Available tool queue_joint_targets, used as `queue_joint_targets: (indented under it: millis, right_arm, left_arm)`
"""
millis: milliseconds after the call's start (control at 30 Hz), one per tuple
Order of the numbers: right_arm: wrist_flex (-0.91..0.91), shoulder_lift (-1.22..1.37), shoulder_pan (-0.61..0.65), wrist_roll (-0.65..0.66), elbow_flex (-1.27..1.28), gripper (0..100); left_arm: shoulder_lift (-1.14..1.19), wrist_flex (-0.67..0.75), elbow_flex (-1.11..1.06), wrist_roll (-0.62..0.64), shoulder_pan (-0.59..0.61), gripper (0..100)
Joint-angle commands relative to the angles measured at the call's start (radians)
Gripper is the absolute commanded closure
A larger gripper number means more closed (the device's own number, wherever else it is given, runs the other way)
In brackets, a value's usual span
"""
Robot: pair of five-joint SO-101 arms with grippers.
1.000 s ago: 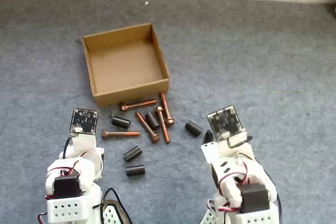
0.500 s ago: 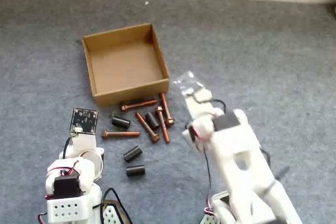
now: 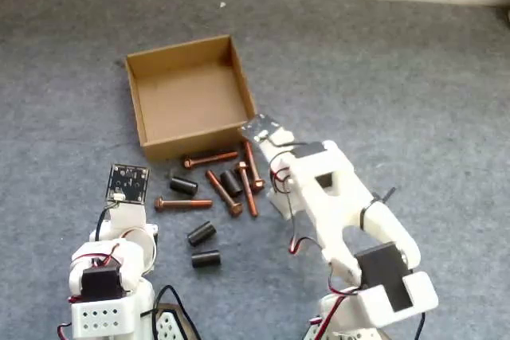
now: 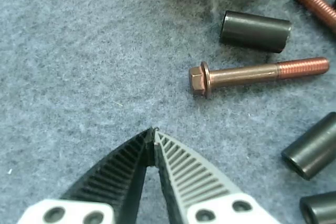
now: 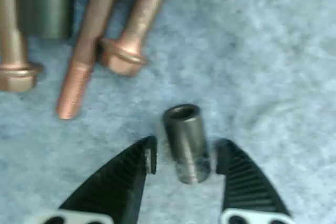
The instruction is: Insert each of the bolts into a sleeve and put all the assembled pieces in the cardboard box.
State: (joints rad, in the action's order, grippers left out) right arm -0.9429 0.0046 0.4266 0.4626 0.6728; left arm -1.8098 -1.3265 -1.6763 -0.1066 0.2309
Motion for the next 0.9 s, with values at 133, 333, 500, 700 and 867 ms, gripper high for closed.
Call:
queue_joint_targets:
  millis: [133,333,500,700,867]
  right_arm:
    - [-0.048,-0.088,-0.012,0.002,-0.022,99.5]
    - [-0.153,-0.410,-0.019,-0.103,-0.010,99.4]
    - [-0.157,-0.572,-0.021,-0.209,0.093,99.4]
    - [0.051,-0.625,-0.107,-0.341,0.269,99.4]
    - [0.150,-0.625,-0.188,-0.419,0.351,99.4]
  left_arm:
    - [-0.002,0.000,-0.019,-0.003,-0.002,99]
    - [-0.002,0.002,-0.015,-0.003,-0.002,99]
    - [-0.002,0.002,0.036,-0.006,-0.001,99]
    - [-0.002,0.000,0.185,-0.086,-0.008,97]
    - [0.007,-0.002,0.266,-0.215,-0.041,85]
